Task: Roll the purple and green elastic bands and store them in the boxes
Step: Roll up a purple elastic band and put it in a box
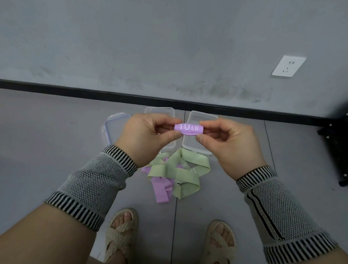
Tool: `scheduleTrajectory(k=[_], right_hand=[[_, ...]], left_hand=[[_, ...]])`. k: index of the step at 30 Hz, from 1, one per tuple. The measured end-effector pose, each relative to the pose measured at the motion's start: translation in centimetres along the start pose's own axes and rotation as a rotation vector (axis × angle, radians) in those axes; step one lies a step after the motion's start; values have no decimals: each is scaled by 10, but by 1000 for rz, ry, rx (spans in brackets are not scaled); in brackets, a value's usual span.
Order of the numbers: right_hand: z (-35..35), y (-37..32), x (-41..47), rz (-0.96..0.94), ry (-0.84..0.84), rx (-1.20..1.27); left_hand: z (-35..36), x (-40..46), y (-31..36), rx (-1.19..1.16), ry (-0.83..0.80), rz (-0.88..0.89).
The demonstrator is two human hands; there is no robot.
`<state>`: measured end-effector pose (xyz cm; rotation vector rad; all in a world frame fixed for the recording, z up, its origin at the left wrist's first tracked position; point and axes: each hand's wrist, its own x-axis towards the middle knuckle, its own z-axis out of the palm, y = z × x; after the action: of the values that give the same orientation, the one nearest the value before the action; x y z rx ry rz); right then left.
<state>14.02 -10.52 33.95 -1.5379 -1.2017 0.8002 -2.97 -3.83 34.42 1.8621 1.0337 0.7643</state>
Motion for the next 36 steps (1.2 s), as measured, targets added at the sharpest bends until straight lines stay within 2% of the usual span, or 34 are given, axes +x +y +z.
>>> scheduleTrajectory(k=[8,13,15,19,25,30,36], right_hand=[[1,-4,-6,-6,24,-79],[15,-11,-11,-8,105,-77],[24,-7,-3,34,152,-69],[42,11,30,112,157,-117],[88,90,118,161,109,-255],[145,190,194,196,63,-331],[187,262,246,283,60,-335]], left_hand=[[-4,-2,3,-18,-33,-5],[-11,-8,0,4,-11,-48],[-14,-2,-7,68,7,-118],[-30,29,-35,389,25,-212],[-19,98,-145,691,-45,-169],[15,154,-269,705,-72,-260],[23,185,-353,784,-147,-301]])
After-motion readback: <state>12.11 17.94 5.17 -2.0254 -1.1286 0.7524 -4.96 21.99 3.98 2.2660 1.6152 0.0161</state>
